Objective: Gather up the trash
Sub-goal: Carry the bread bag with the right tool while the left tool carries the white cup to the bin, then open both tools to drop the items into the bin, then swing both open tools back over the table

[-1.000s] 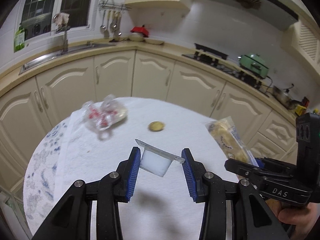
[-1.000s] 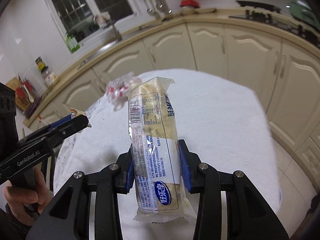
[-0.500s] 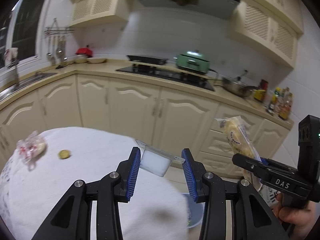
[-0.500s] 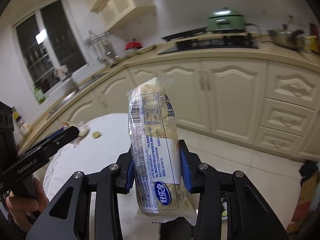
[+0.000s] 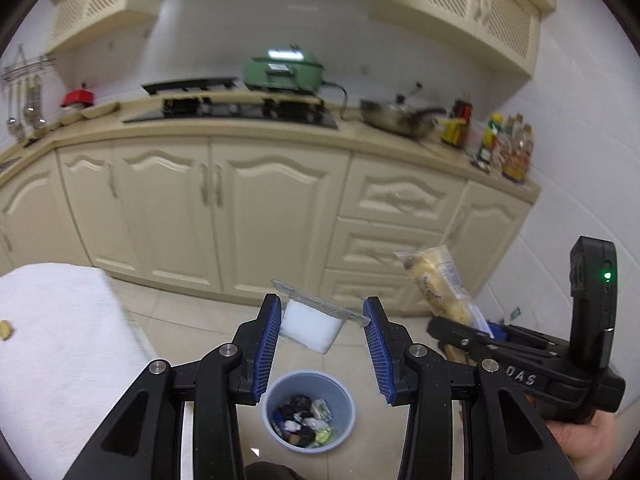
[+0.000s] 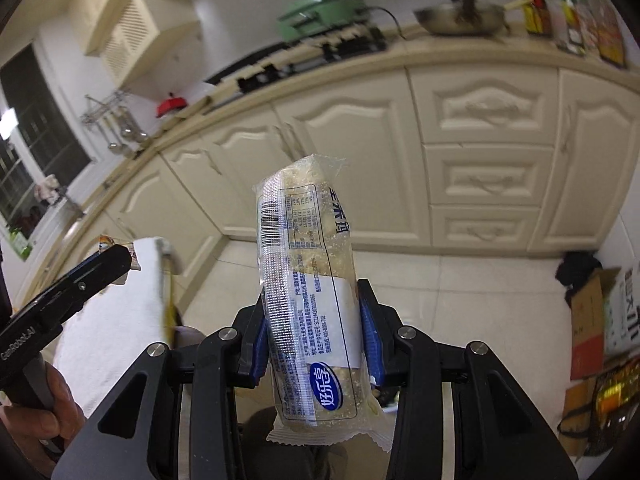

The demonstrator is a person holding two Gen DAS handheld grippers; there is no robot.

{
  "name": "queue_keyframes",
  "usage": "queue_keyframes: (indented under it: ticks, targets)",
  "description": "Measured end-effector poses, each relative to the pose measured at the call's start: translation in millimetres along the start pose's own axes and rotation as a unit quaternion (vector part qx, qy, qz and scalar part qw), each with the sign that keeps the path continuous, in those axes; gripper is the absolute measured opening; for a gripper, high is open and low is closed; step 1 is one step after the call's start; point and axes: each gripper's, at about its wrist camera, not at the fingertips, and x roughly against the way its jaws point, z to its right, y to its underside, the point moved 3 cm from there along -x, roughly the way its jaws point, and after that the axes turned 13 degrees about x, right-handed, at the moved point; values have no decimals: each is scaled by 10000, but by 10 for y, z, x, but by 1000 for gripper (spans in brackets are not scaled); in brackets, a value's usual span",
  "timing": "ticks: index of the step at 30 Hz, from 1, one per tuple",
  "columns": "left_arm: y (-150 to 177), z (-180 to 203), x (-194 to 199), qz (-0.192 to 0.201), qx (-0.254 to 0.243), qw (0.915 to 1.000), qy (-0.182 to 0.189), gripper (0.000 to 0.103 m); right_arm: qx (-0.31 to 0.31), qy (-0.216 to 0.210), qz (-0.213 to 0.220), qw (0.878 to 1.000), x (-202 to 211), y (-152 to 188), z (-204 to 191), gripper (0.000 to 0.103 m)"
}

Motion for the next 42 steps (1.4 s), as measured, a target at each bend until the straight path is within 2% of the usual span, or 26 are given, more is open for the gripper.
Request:
queue_keyframes:
  ticks: [5, 7, 16, 18, 19, 20, 21, 22, 23, 24, 26, 30, 33, 36, 42]
  targets:
    - [-61, 15, -578, -579, -56, 9983, 26, 38, -278, 45, -301, 9992, -313, 180, 287, 39]
    - [-193, 19, -871, -786, -53, 9969, 10, 38, -411, 33, -431, 9982, -465, 257, 390, 39]
    - [-573, 14, -2090, -1678, 178, 9856, -141, 39, -729, -58, -950, 9928, -1107, 485, 619, 39]
    - [-593, 9, -2326, -1885, 202, 9818, -155, 44, -784, -106, -1044, 9914, -1233, 525, 656, 41]
    - [-616, 11, -2448, -1918, 211, 9810, -205, 53, -840, -91, -1099, 9904, -1306, 556, 687, 44]
    - [-637, 4, -2513, -1900, 203, 9812, -281, 69, -916, -54, -1160, 9890, -1379, 593, 729, 50]
    - [-656, 6, -2575, -1866, 179, 9816, -354, 78, -964, -63, -1204, 9880, -1424, 620, 750, 64]
    - [-672, 3, -2601, -1821, 159, 9823, -421, 91, -1039, -54, -1269, 9864, -1481, 658, 785, 69]
    - [-693, 6, -2622, -1769, 131, 9830, -473, 98, -1083, -20, -1284, 9858, -1503, 678, 806, 69]
    - [-705, 10, -2634, -1739, 85, 9832, -544, 101, -1129, -8, -1303, 9850, -1517, 704, 829, 70]
    - [-751, 34, -2667, -1675, -47, 9834, -694, 102, -1191, 32, -1296, 9844, -1501, 718, 849, 78]
    - [-812, 62, -2600, -1539, -79, 9847, -812, 102, -1249, 141, -1196, 9848, -1380, 667, 830, 103]
    - [-864, 86, -2408, -1296, -56, 9879, -847, 102, -1192, 197, -1159, 9859, -1265, 572, 754, 103]
    - [-880, 55, -2047, -991, 20, 9914, -856, 102, -1061, 232, -1039, 9886, -1116, 424, 628, 103]
    - [-853, -153, -1053, -226, 271, 9959, -829, 102, -601, 119, -613, 9962, -746, 54, 130, 103]
